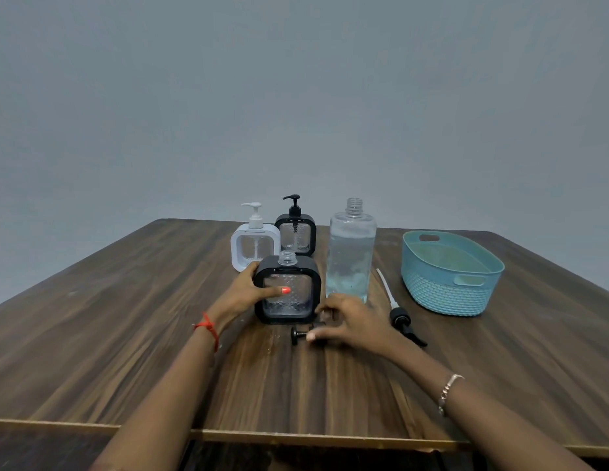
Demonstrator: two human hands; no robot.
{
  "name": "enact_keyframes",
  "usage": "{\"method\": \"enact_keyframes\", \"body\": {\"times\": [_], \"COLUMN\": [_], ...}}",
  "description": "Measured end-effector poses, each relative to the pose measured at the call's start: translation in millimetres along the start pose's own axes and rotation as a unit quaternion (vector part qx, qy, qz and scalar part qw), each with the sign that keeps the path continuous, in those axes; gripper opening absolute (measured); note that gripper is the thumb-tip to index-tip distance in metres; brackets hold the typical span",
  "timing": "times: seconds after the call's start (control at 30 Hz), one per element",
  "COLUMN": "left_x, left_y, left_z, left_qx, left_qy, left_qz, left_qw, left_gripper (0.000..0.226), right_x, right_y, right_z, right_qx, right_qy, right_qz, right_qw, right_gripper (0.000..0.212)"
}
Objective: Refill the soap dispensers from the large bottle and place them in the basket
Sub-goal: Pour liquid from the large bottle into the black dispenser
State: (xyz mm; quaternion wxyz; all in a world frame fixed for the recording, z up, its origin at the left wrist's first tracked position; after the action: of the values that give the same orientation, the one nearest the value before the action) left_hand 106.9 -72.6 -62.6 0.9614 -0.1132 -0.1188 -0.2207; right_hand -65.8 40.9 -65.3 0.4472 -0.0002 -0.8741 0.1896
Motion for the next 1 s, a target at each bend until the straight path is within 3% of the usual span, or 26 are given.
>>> {"method": "enact_keyframes", "body": {"times": [0.07,0.13,0.23,0.3,0.37,0.43,0.5,0.57,0.67,0.83,1.0], "left_x": [0.7,0.8,1.4,2.6,3.3,3.6,3.8,4.9,7.8,5.5,-1.7], "left_y": [0.3,0.5,-0.7,-3.0,-4.9,-5.6,-5.7,-6.0,-8.0,-9.2,-8.5], "left_z": [-0.8,-1.1,-0.1,1.3,4.1,9.4,15.8,19.7,22.0,27.4,35.2], "left_qx": [-0.005,-0.008,-0.007,-0.007,-0.01,-0.014,-0.022,-0.029,-0.047,-0.063,-0.063], "left_qy": [0.007,0.013,0.005,-0.006,-0.014,-0.012,-0.009,-0.008,-0.039,-0.068,-0.096], "left_qz": [0.01,0.016,0.03,0.037,0.048,0.065,0.085,0.112,0.179,0.269,0.31], "left_qw": [1.0,1.0,1.0,0.999,0.999,0.998,0.996,0.993,0.982,0.959,0.944], "left_gripper": [0.057,0.056,0.055,0.055,0.055,0.054,0.054,0.057,0.06,0.062,0.066], "right_x": [19.0,43.0,73.0,85.1,86.5,81.2,79.1,78.8,75.2,65.4,73.2], "right_y": [-2.0,-5.8,-18.7,-32.8,-46.9,-58.0,-65.5,-67.5,-63.1,-54.5,-52.0], "right_z": [-3.3,-2.3,15.7,32.3,45.7,51.3,52.4,47.3,45.1,41.1,15.6], "right_qx": [0.023,0.025,-0.038,-0.091,-0.113,-0.121,-0.118,-0.099,-0.088,-0.112,-0.09], "right_qy": [-0.039,-0.078,-0.137,-0.175,-0.283,-0.393,-0.408,-0.399,-0.367,-0.281,-0.169], "right_qz": [0.129,0.284,0.391,0.363,0.281,0.182,0.145,0.153,0.222,0.31,0.348], "right_qw": [0.991,0.955,0.909,0.911,0.91,0.893,0.894,0.899,0.899,0.901,0.918], "right_gripper": [0.032,0.024,0.051,0.078,0.088,0.08,0.067,0.051,0.048,0.084,0.061]}}
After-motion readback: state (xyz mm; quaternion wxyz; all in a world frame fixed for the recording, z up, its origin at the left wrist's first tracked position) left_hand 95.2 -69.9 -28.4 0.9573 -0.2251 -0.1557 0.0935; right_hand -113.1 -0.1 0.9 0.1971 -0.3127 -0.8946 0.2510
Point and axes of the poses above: each hand's wrist, its own y-axis away from the middle knuckle, its own x-axis out of the back of the hand, z = x × y, the point moved 3 cm from there along -y, towards the middle knuckle, and after that the axes turned 8 degrees about -y, right-handed, at the moved point
